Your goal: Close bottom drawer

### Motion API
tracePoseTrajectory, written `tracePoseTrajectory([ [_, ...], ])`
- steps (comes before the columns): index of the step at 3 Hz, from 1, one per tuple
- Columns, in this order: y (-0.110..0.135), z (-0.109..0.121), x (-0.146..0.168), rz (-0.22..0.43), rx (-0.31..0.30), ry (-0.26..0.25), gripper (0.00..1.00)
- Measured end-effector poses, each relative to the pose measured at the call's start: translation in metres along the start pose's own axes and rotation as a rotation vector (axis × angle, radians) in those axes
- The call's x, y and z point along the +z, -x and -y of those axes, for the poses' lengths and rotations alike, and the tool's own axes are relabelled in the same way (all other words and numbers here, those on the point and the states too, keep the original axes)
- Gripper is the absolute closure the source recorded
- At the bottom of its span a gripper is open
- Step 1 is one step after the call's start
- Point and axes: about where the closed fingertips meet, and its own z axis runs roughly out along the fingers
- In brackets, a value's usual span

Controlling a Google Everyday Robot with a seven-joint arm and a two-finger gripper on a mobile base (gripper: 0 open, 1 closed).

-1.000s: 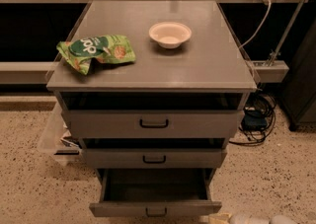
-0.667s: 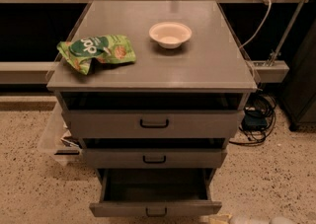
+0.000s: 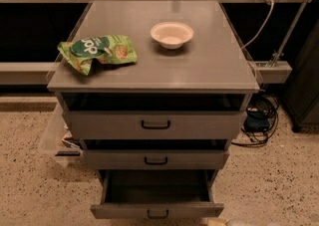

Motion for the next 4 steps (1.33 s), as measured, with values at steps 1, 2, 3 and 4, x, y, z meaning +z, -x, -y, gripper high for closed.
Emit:
tracePoseTrajectory([
  [1,-0.016,0.036,0.030,0.026,0.079,0.017,1.00],
  [2,0.005,0.055,0.043,0.051,0.050,0.010,1.00],
  [3,0.066,0.069,0.051,0.081,-0.059,-0.026,1.00],
  [4,0.122,0.075,0.047,0.116,-0.175,-0.080,1.00],
])
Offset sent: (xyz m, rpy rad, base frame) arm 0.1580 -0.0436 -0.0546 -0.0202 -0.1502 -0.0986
